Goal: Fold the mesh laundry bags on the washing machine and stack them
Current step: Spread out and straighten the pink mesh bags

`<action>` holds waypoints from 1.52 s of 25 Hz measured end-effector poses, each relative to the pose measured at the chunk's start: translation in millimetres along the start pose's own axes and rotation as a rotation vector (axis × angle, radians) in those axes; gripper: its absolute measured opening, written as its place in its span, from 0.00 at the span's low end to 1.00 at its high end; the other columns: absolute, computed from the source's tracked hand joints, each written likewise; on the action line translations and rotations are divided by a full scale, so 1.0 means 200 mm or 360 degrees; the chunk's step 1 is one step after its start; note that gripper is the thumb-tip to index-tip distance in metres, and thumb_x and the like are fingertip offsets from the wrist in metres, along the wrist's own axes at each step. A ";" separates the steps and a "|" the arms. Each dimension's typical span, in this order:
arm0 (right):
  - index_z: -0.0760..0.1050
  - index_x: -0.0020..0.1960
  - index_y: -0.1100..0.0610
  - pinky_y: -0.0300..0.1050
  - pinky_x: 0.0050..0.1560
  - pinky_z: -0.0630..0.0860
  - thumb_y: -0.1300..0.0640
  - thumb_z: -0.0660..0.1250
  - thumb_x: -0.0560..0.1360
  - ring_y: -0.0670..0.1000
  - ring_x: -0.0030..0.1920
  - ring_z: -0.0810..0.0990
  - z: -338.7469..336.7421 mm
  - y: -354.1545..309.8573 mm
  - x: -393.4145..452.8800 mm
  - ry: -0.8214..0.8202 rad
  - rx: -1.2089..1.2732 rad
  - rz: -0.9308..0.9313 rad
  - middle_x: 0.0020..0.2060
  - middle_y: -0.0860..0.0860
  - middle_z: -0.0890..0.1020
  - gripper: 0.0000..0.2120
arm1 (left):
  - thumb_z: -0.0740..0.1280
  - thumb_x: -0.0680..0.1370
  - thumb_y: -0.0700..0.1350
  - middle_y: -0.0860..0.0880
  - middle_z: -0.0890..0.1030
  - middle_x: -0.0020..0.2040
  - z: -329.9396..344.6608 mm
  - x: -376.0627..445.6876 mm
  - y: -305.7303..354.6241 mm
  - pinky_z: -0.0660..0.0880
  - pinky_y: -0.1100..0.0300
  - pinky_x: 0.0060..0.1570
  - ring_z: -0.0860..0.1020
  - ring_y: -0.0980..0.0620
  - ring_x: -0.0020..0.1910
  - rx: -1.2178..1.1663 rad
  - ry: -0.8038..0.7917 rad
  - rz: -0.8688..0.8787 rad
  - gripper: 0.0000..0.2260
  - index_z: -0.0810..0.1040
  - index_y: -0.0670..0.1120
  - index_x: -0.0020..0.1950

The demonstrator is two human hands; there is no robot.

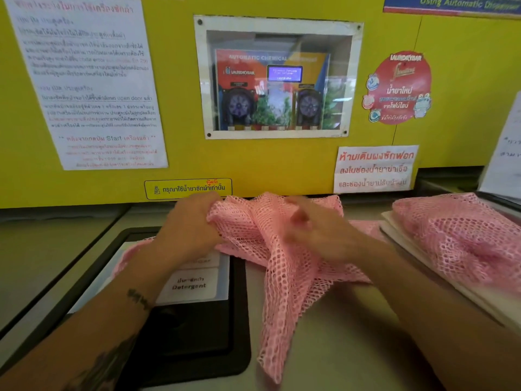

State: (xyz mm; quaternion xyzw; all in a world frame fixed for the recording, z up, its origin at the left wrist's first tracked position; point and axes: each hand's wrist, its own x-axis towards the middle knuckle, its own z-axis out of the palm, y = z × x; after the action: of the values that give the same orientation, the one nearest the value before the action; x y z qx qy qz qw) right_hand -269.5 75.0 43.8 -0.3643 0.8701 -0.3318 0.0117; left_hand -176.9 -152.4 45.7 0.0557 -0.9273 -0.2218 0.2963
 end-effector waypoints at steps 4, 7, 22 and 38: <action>0.77 0.44 0.46 0.46 0.45 0.73 0.66 0.63 0.68 0.49 0.44 0.77 0.04 -0.01 0.05 0.0002 -0.0239 -0.0169 0.41 0.44 0.80 0.16 | 0.71 0.69 0.37 0.47 0.72 0.47 -0.13 0.05 -0.09 0.70 0.53 0.42 0.73 0.44 0.48 0.0418 0.0543 -0.0004 0.16 0.75 0.46 0.54; 0.80 0.41 0.53 0.42 0.37 0.69 0.72 0.59 0.67 0.50 0.41 0.76 -0.13 0.05 0.04 0.0497 -0.0184 -0.0081 0.36 0.46 0.80 0.18 | 0.70 0.66 0.33 0.39 0.72 0.55 -0.28 0.05 -0.17 0.69 0.47 0.47 0.70 0.37 0.54 0.0555 0.0877 -0.0202 0.24 0.73 0.45 0.61; 0.77 0.44 0.50 0.52 0.50 0.76 0.55 0.61 0.75 0.54 0.42 0.78 -0.16 0.19 0.01 0.0435 -0.0821 0.0492 0.44 0.52 0.82 0.06 | 0.67 0.73 0.46 0.49 0.67 0.69 0.01 -0.04 -0.01 0.52 0.37 0.70 0.62 0.46 0.71 0.0751 -0.0082 0.0230 0.22 0.70 0.59 0.66; 0.77 0.57 0.43 0.62 0.64 0.68 0.40 0.64 0.70 0.54 0.58 0.76 -0.12 0.05 0.01 0.0336 -0.0564 0.0245 0.56 0.49 0.78 0.17 | 0.50 0.71 0.74 0.45 0.38 0.80 0.11 -0.04 0.06 0.34 0.25 0.64 0.34 0.37 0.76 0.1014 -0.0832 -0.0595 0.38 0.57 0.58 0.78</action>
State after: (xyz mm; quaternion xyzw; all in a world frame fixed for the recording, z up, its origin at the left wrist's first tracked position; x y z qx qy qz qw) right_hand -284.3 92.6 57.1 -0.2562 0.9365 -0.2083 -0.1184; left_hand -182.5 -131.5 29.5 0.2528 -0.9670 0.0183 -0.0250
